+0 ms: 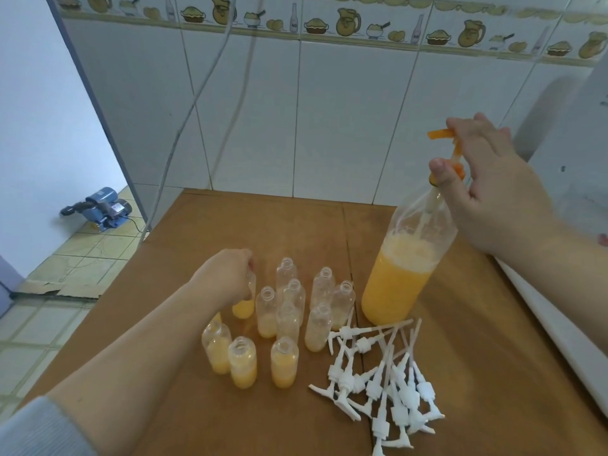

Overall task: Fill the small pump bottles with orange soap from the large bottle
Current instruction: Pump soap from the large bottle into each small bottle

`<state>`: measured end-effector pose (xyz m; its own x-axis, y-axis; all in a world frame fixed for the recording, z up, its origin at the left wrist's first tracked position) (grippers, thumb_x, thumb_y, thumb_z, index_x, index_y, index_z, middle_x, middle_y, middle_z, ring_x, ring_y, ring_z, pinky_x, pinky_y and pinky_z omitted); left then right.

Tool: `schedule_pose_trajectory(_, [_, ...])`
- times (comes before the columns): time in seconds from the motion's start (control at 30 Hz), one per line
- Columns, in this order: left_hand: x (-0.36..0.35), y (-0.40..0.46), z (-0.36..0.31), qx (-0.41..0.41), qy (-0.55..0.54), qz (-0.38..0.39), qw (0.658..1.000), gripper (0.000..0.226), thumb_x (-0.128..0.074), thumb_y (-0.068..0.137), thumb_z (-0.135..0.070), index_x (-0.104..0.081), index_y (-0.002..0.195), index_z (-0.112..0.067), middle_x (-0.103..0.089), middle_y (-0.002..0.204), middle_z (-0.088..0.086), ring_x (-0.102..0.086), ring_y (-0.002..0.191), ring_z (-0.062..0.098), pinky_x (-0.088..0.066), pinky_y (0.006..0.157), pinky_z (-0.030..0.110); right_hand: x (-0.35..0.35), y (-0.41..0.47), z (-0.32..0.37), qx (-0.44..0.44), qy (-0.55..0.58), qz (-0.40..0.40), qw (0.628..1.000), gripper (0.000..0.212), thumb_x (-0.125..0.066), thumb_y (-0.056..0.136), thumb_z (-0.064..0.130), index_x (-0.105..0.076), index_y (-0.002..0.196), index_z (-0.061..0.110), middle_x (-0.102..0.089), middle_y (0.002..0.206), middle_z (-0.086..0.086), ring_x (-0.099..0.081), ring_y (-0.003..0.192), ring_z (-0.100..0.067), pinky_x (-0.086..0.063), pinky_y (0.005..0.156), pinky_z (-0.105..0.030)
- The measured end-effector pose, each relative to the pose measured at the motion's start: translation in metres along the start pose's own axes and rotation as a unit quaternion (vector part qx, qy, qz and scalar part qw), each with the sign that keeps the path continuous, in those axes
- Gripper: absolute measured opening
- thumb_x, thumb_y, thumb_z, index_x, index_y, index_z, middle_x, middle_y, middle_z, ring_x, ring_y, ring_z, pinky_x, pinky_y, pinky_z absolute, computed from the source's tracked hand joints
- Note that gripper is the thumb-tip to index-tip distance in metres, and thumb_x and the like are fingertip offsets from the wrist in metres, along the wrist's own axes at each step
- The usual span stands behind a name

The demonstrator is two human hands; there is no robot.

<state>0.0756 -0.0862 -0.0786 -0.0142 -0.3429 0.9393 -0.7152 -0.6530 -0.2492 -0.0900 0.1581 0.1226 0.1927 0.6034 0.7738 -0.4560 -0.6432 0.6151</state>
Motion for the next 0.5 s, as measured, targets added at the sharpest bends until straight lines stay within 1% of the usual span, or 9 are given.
schedule_pose_trajectory(0.1, [-0.013, 0.003, 0.001, -0.002, 0.043, 0.021, 0.999, 0.039, -0.065, 0.08, -0.007, -0.053, 0.114, -0.02, -0.054, 0.097, -0.003, -0.059, 0.083, 0.017, -0.05, 0.066, 0.027, 0.001, 0.0, -0.001, -0.008, 0.008, -0.008, 1.0, 0.064, -0.027, 0.097, 0.051, -0.032, 0.145, 0.009, -0.034, 0.149, -0.012, -0.017, 0.144, -0.023, -0.01, 0.118, -0.041])
schedule_pose_trajectory(0.17, [-0.018, 0.003, 0.003, -0.001, 0.06, 0.027, 0.998, 0.041, -0.059, 0.081, -0.002, -0.053, 0.117, -0.02, -0.055, 0.096, -0.004, -0.06, 0.082, 0.016, -0.051, 0.067, 0.028, 0.0, 0.001, -0.002, -0.01, 0.011, -0.013, 1.0, 0.063, -0.026, 0.097, 0.05, -0.033, 0.144, 0.008, -0.035, 0.149, -0.012, -0.017, 0.144, -0.023, -0.01, 0.118, -0.04])
schedule_pose_trajectory(0.23, [-0.021, 0.002, 0.001, -0.012, 0.071, 0.039, 0.997, 0.05, -0.066, 0.078, -0.007, -0.05, 0.122, -0.022, -0.055, 0.107, -0.004, -0.059, 0.093, 0.017, -0.05, 0.076, 0.029, -0.001, 0.001, -0.003, -0.015, 0.019, -0.02, 1.0, 0.062, -0.027, 0.098, 0.049, -0.034, 0.144, 0.008, -0.037, 0.148, -0.011, -0.018, 0.144, -0.024, -0.011, 0.118, -0.041])
schedule_pose_trajectory(0.3, [-0.02, 0.0, -0.007, -0.043, 0.096, 0.043, 0.994, 0.063, -0.077, 0.072, -0.021, -0.046, 0.127, -0.027, -0.051, 0.119, -0.006, -0.053, 0.109, 0.016, -0.04, 0.092, 0.033, -0.001, 0.001, -0.002, -0.018, 0.027, -0.027, 0.999, 0.061, -0.027, 0.098, 0.047, -0.034, 0.143, 0.008, -0.037, 0.148, -0.011, -0.018, 0.144, -0.024, -0.01, 0.118, -0.04])
schedule_pose_trajectory(0.37, [-0.021, -0.003, -0.016, -0.065, 0.131, 0.054, 0.988, 0.066, -0.079, 0.069, -0.035, -0.045, 0.126, -0.032, -0.05, 0.119, -0.01, -0.049, 0.115, 0.014, -0.025, 0.107, 0.043, -0.002, 0.001, -0.002, -0.022, 0.033, -0.032, 0.999, 0.059, -0.027, 0.098, 0.046, -0.034, 0.143, 0.008, -0.037, 0.147, -0.011, -0.018, 0.144, -0.024, -0.009, 0.118, -0.04])
schedule_pose_trajectory(0.43, [-0.026, -0.005, -0.02, -0.073, 0.155, 0.059, 0.984, 0.051, -0.074, 0.071, -0.042, -0.049, 0.116, -0.035, -0.053, 0.106, -0.014, -0.049, 0.114, 0.015, -0.01, 0.114, 0.055, -0.002, 0.0, -0.002, -0.027, 0.035, -0.04, 0.998, 0.058, -0.027, 0.099, 0.045, -0.035, 0.143, 0.008, -0.037, 0.147, -0.011, -0.017, 0.144, -0.024, -0.009, 0.118, -0.04])
schedule_pose_trajectory(0.47, [-0.028, -0.006, -0.022, -0.077, 0.162, 0.056, 0.982, 0.042, -0.071, 0.073, -0.044, -0.051, 0.109, -0.035, -0.054, 0.1, -0.015, -0.048, 0.114, 0.016, -0.004, 0.113, 0.06, -0.001, 0.0, -0.002, -0.029, 0.036, -0.045, 0.998, 0.058, -0.027, 0.099, 0.045, -0.036, 0.142, 0.008, -0.038, 0.147, -0.011, -0.017, 0.144, -0.024, -0.009, 0.118, -0.04])
schedule_pose_trajectory(0.5, [-0.029, -0.007, -0.023, -0.082, 0.166, 0.051, 0.981, 0.036, -0.069, 0.075, -0.047, -0.051, 0.105, -0.037, -0.055, 0.099, -0.015, -0.045, 0.118, 0.017, 0.002, 0.111, 0.064, -0.001, 0.0, -0.001, -0.031, 0.038, -0.051, 0.998, 0.057, -0.028, 0.099, 0.045, -0.036, 0.142, 0.008, -0.038, 0.147, -0.011, -0.018, 0.144, -0.025, -0.009, 0.118, -0.04])
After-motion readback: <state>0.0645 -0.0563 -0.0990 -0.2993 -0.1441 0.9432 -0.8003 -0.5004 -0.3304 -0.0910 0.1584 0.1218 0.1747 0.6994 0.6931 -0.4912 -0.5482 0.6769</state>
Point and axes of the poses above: each hand's wrist, its own y-axis towards the middle knuckle, its own x-axis out of the back of the hand, z = x × y, the point moved 9 cm from there along y, towards the middle knuckle
